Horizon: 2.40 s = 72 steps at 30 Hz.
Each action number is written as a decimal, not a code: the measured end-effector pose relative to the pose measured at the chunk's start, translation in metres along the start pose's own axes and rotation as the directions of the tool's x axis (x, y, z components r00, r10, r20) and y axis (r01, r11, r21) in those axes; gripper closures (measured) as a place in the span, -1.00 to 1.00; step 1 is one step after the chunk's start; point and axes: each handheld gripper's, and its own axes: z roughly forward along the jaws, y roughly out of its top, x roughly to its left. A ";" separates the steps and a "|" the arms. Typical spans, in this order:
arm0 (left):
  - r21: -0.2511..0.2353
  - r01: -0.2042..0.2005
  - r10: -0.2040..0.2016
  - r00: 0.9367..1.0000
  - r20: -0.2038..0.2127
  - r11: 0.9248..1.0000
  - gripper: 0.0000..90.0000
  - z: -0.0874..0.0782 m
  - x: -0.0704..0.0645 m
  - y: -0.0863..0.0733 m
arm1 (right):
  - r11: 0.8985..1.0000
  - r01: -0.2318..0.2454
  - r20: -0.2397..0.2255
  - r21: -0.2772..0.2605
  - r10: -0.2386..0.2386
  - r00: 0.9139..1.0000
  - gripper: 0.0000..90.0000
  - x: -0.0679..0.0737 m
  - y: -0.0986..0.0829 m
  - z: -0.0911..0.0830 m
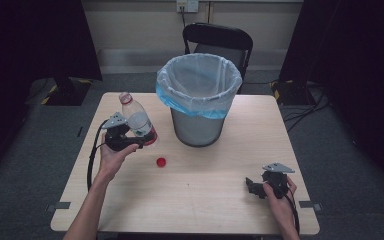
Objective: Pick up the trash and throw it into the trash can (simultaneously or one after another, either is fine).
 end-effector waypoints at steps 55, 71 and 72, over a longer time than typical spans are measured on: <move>-0.241 -0.009 0.053 0.983 0.178 0.970 -0.36 -0.029 -0.035 0.123 | 1.000 0.000 -0.001 0.000 0.000 1.000 -0.77 0.000 0.000 0.000; -0.281 0.002 0.069 0.968 0.241 0.960 -0.36 -0.015 -0.047 0.158 | 1.000 0.002 0.000 0.000 -0.002 1.000 -0.77 0.000 0.000 0.000; -0.279 0.000 0.069 0.970 0.235 0.960 -0.36 -0.015 -0.047 0.161 | 1.000 0.002 0.000 0.000 -0.002 1.000 -0.77 0.000 0.000 0.000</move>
